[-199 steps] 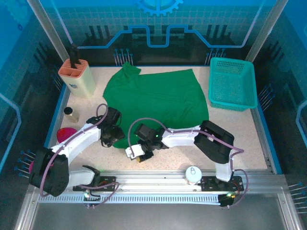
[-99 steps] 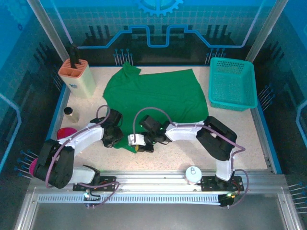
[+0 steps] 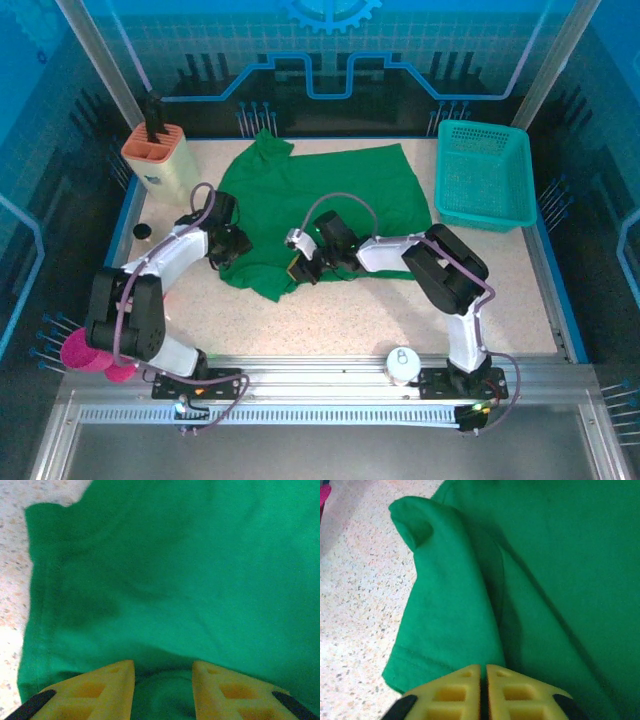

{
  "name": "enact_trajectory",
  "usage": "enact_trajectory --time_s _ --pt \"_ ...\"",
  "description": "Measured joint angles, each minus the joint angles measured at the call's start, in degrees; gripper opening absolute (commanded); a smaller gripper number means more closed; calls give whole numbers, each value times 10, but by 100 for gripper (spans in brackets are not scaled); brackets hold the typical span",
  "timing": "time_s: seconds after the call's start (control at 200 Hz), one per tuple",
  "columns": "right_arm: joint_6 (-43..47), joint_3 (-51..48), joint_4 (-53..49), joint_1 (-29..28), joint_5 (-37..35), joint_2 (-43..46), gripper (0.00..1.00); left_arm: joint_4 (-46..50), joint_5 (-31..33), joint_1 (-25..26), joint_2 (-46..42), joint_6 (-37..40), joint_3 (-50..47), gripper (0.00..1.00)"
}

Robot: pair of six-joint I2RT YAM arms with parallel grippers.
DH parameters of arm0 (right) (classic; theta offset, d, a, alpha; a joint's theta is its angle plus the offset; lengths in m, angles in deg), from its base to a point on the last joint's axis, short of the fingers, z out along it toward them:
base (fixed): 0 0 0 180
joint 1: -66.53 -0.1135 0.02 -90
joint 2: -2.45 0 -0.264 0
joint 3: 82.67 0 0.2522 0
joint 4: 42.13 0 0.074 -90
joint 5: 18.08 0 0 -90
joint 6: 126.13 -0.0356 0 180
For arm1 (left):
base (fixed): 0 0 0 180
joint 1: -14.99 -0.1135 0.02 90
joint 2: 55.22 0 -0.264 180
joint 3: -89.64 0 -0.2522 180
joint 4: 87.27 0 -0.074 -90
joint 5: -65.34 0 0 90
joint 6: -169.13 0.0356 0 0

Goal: Fold the inside-out t-shirt

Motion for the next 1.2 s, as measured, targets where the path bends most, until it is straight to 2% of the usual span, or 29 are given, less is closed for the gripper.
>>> enact_trajectory --time_s 0.065,0.155,0.25,0.35,0.415,0.54,0.635,0.766,0.801,0.846,0.891,0.956,0.996,1.101,1.201 --pt "-23 -46 28 1 7 25 30 16 -6 25 -34 5 -7 36" --pt "-35 -94 41 2 12 73 34 43 -26 92 -90 1 -30 36" --pt "-31 -106 34 2 10 114 37 63 -56 160 -129 -24 -69 37" --pt "-22 -106 14 3 -1 137 39 70 -72 205 -137 -58 -111 40" --pt "-22 -106 1 3 -10 137 43 71 -75 219 -132 -77 -129 42" --pt "-39 -103 -21 4 -24 120 47 50 -77 226 -99 -103 -134 52" --pt "-67 -90 -30 5 -32 94 48 28 -74 229 -75 -116 -134 52" --pt "-99 -79 -30 -3 -38 71 47 5 -61 230 -39 -126 -134 44" --pt "-104 -75 -30 -8 -41 67 46 4 -55 230 -32 -126 -134 38" --pt "-110 -72 -29 -17 -46 60 42 8 -48 230 -27 -132 -134 25" --pt "-113 -69 -29 -26 -51 54 30 18 -38 230 -27 -132 -134 12" --pt "-114 -68 -30 -39 -57 50 10 33 -26 229 -27 -135 -135 0" --pt "-118 -68 -30 -46 -62 50 0 39 -23 229 -28 -130 -132 0" --pt "-114 -79 -12 -53 -63 55 0 54 -7 229 -33 -124 -128 0" --pt "-92 -121 12 -53 -47 91 0 94 14 228 -80 -122 -127 0"
